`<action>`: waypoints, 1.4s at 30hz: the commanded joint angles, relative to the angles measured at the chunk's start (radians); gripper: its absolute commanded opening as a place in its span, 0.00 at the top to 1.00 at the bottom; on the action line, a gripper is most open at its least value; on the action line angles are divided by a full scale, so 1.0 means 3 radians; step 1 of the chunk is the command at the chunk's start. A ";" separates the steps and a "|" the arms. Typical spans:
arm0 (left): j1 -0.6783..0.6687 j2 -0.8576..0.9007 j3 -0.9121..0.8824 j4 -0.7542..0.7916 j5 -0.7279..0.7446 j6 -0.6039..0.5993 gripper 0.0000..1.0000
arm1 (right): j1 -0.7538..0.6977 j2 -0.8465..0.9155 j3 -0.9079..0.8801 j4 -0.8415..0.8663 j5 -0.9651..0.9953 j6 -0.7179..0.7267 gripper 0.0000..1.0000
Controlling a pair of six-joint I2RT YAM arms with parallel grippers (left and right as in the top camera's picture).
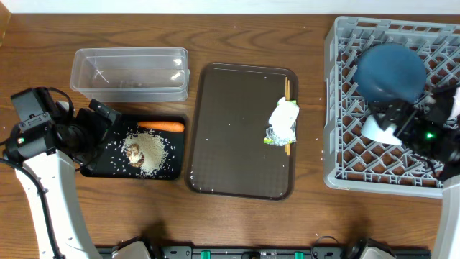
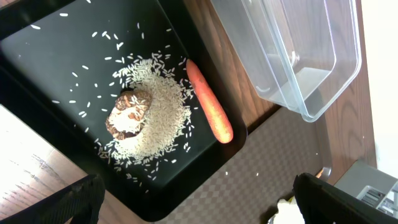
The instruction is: Sort waste into correct bins and load items into the dishwasher rack
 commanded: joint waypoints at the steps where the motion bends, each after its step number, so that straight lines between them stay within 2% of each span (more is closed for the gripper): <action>1: 0.0018 0.0001 0.0032 -0.0005 0.0020 0.0046 0.02 | 0.0338 -0.0104 0.0070 -0.0005 -0.0064 -0.0032 0.05; 5: 0.0018 0.0001 0.0032 -0.0005 0.0020 0.0045 0.02 | 0.0863 -0.0089 0.0067 0.0078 0.0017 -0.0032 0.07; 12: 0.0018 0.0001 0.0032 -0.0005 0.0020 0.0045 0.02 | 0.1804 0.0154 0.0065 0.0276 0.0591 -0.0003 0.09; 20: 0.0018 0.0001 0.0032 -0.0005 0.0019 0.0045 0.02 | 0.2558 0.0750 0.0066 0.0650 0.1438 0.0465 0.06; 26: 0.0018 0.0001 0.0032 -0.0005 0.0020 0.0045 0.02 | 0.2571 0.0860 0.0160 0.0847 0.1534 0.0543 0.01; 33: 0.0018 0.0001 0.0032 -0.0005 0.0019 0.0045 0.02 | 0.2349 0.0857 0.0754 0.0598 0.1597 0.0312 0.01; 36: 0.0018 0.0001 0.0032 -0.0005 0.0019 0.0045 0.02 | 0.2227 0.0852 0.0871 0.0585 0.2130 0.0113 0.01; 39: 0.0018 0.0001 0.0032 -0.0005 0.0020 0.0045 0.02 | 0.2082 0.0853 0.0874 0.0563 0.2847 0.0120 0.01; 42: 0.0018 0.0001 0.0032 -0.0005 0.0020 0.0045 0.02 | 0.1915 0.0853 0.0872 0.0495 0.2916 0.0118 0.01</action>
